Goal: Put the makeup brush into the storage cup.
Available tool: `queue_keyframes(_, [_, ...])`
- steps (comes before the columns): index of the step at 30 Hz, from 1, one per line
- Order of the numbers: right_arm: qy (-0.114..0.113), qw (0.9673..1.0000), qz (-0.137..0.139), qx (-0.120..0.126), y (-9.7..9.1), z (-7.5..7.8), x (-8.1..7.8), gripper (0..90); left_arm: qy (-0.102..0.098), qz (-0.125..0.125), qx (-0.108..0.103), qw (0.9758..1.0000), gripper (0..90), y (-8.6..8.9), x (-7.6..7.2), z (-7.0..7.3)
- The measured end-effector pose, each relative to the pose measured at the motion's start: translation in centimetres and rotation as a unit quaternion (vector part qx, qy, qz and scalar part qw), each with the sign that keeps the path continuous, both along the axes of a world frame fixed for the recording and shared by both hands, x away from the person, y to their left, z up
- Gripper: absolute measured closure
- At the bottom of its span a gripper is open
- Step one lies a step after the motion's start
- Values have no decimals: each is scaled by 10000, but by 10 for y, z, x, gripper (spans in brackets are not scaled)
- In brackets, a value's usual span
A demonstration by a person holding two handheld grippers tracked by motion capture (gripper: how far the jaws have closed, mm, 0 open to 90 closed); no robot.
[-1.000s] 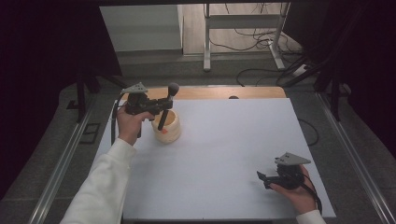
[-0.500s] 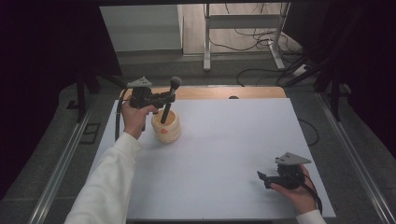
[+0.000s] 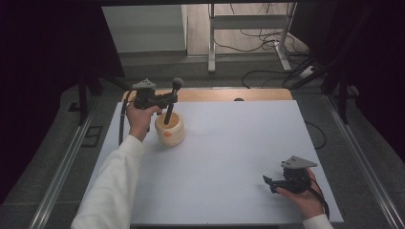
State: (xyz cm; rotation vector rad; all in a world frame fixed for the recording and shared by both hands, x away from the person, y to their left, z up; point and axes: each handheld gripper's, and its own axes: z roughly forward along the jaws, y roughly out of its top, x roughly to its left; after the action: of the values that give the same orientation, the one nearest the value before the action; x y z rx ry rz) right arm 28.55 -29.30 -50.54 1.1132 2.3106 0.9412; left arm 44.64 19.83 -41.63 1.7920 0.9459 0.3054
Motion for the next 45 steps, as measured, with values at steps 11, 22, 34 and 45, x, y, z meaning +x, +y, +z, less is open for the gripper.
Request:
queue_keyframes(11, [-3,10000,-1,-40,1,0,0,110,57,78,72,9999,672,0,1,-6])
queue_keyframes(22, [-14,10000,2,-52,1,0,0,110,174,159,306,9993,203,-2,-9,2])
queue_keyframes(34, [-19,10000,21,-55,3,0,-1,110,-13,58,616,9981,67,-1,-29,13])
queue_keyframes(45, [-14,10000,4,-49,1,1,-1,109,-12,-45,657,9978,89,2,-50,10])
